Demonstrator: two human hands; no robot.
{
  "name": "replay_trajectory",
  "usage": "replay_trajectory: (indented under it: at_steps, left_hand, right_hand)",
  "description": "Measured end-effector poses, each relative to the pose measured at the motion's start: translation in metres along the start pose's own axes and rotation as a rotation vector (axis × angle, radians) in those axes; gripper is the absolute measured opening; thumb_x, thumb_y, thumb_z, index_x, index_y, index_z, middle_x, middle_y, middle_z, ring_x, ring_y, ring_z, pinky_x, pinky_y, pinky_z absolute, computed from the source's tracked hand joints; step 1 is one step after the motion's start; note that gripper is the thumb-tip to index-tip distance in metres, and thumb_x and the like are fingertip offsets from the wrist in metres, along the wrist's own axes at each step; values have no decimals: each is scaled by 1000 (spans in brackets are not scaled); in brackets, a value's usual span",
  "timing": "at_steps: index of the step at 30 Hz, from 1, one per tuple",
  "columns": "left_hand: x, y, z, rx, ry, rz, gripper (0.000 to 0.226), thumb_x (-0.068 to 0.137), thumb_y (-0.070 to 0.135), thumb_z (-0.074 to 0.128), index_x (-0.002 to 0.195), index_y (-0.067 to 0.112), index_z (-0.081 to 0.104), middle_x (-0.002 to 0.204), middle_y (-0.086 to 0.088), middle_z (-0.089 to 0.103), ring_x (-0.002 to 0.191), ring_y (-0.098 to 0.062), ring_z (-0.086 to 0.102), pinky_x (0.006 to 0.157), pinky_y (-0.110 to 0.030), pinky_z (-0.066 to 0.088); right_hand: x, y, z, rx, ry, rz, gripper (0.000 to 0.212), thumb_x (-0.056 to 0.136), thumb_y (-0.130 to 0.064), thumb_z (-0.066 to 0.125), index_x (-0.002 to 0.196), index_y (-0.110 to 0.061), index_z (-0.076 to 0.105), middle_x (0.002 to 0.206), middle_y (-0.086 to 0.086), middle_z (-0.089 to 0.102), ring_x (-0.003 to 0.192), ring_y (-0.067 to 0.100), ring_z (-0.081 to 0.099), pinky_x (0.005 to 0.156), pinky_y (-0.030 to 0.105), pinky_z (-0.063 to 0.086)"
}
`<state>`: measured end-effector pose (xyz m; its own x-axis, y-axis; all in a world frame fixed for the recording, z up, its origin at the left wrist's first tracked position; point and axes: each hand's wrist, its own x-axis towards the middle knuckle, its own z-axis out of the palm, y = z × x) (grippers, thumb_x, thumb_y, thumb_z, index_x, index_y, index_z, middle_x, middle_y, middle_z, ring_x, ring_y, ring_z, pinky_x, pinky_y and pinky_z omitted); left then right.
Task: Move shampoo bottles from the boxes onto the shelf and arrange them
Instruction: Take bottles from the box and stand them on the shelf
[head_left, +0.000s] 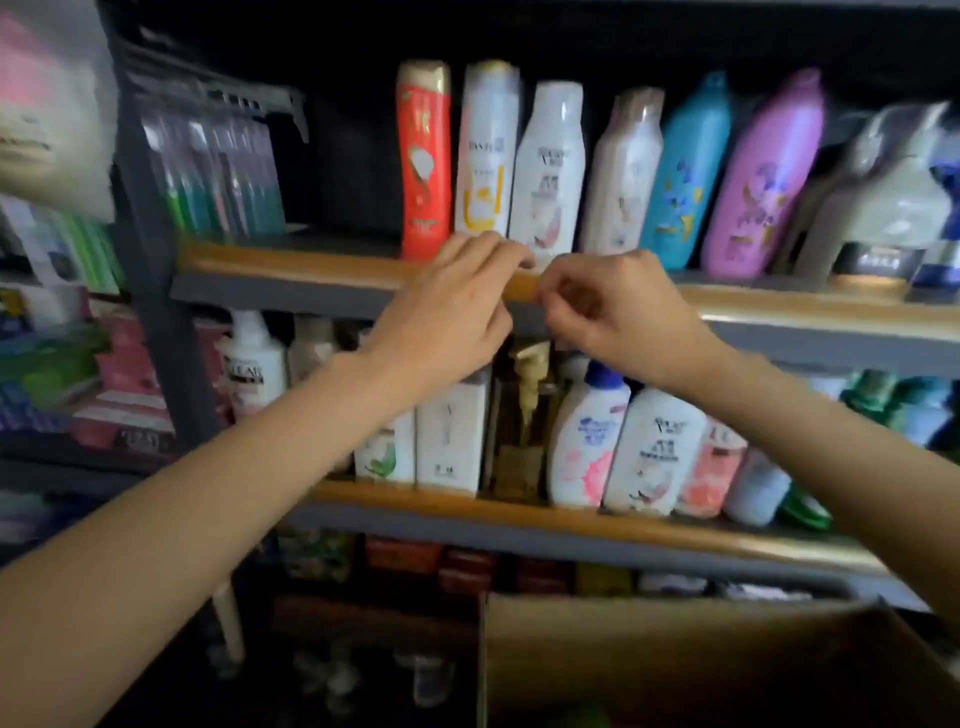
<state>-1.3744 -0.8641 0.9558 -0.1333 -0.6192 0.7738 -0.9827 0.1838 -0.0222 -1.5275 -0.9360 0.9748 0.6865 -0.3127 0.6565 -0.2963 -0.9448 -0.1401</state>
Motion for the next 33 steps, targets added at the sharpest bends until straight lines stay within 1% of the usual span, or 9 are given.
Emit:
replay_trajectory:
  at_steps: [3,8,14,16,18,20,28,30,33]
  left_hand:
    - [-53,45,38,-62,-235,83,37,83,5,48,120,6,53,120,-10,54,113,-29,47,93,-30,31]
    - [-137,116,108,-164,-632,245,40,84,9,53,124,8,53,123,-9,55,114,-28,49,97,-29,30]
    - [-199,160,145,-171,-1052,191,42,96,13,42,138,12,37,140,-5,39,125,-22,37,103,-32,37]
    - [-217,165,150,-148,-1155,194,43,96,11,42,138,11,38,139,-7,40,124,-23,39,101,-33,37]
    - [-228,165,152,-123,-1229,165,42,95,7,39,138,11,39,137,-8,42,121,-24,40,99,-34,38]
    - [-232,158,153,-102,-1232,117,41,95,7,39,136,10,41,136,-9,44,120,-25,41,98,-36,41]
    - [-247,136,154,-53,-1338,-6,43,95,9,40,139,13,38,135,-7,44,121,-25,41,95,-38,45]
    - [-245,132,151,-76,-1364,-58,42,95,13,42,137,15,39,132,-6,45,121,-24,43,93,-36,45]
    - [-233,135,147,-129,-1422,-126,47,93,22,51,137,16,39,128,-6,45,113,-24,50,84,-33,48]
  right_hand:
    - [-92,25,17,-12,-338,86,17,84,-17,53,80,-7,66,68,3,70,60,10,65,61,24,49]
    - [-232,66,79,-117,-926,356,30,90,-30,49,108,-11,64,107,8,65,99,26,61,82,31,47]
    - [-297,65,135,-6,-1343,198,25,92,-29,52,94,-6,63,98,11,65,79,21,55,66,27,40]
    - [-324,61,162,4,-1497,92,31,93,-28,51,114,-8,60,114,10,62,95,23,58,84,31,48]
    - [-345,55,184,-48,-1679,8,47,95,-28,50,136,-7,44,138,14,47,124,29,46,105,37,37]
    - [-355,47,198,-54,-1742,-74,58,92,-29,56,142,-6,35,145,14,38,133,32,37,110,37,28]
    - [-371,12,216,-96,-1764,-141,51,90,-24,59,136,-8,44,136,13,50,126,31,45,101,36,36]
    - [-350,20,208,-68,-1767,-67,42,84,-29,67,117,-3,57,103,11,69,102,31,57,96,36,41]
    - [-300,38,180,25,-1637,27,23,80,-30,71,79,-8,63,67,-1,55,67,16,50,58,25,44]
